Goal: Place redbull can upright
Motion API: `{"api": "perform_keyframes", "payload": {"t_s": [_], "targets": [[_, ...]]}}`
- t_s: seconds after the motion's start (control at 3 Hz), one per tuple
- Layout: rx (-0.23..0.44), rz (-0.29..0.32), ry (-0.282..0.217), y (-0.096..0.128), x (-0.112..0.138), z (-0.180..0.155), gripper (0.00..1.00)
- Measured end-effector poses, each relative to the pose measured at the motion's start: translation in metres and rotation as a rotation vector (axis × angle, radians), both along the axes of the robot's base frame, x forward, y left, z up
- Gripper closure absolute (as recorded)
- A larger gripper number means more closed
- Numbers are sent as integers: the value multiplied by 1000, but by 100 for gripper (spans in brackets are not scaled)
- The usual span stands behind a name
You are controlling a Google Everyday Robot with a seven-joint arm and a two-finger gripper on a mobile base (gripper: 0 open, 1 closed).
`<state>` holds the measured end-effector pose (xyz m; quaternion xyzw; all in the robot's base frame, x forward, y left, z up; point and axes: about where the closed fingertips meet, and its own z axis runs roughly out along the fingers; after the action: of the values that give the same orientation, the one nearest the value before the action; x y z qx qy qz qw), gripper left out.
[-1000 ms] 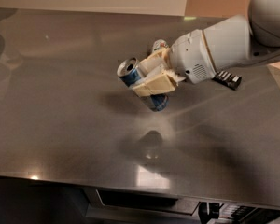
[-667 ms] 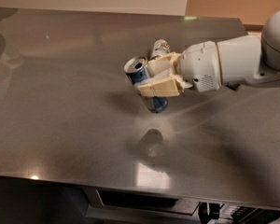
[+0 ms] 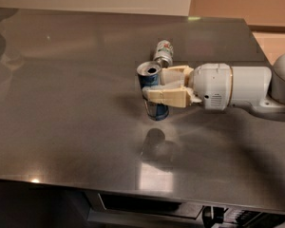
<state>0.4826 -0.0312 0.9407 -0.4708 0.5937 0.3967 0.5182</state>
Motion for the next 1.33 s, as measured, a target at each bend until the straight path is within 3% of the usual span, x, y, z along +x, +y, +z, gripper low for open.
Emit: {"api": "perform_keyframes", "payload": {"t_s": [0.33,0.67,1.33], "targets": [[79,-14,12,-7,1,-8,84],[146,6,0,-10,1,-14,61],[188,26,14,-10,0,-37,14]]}}
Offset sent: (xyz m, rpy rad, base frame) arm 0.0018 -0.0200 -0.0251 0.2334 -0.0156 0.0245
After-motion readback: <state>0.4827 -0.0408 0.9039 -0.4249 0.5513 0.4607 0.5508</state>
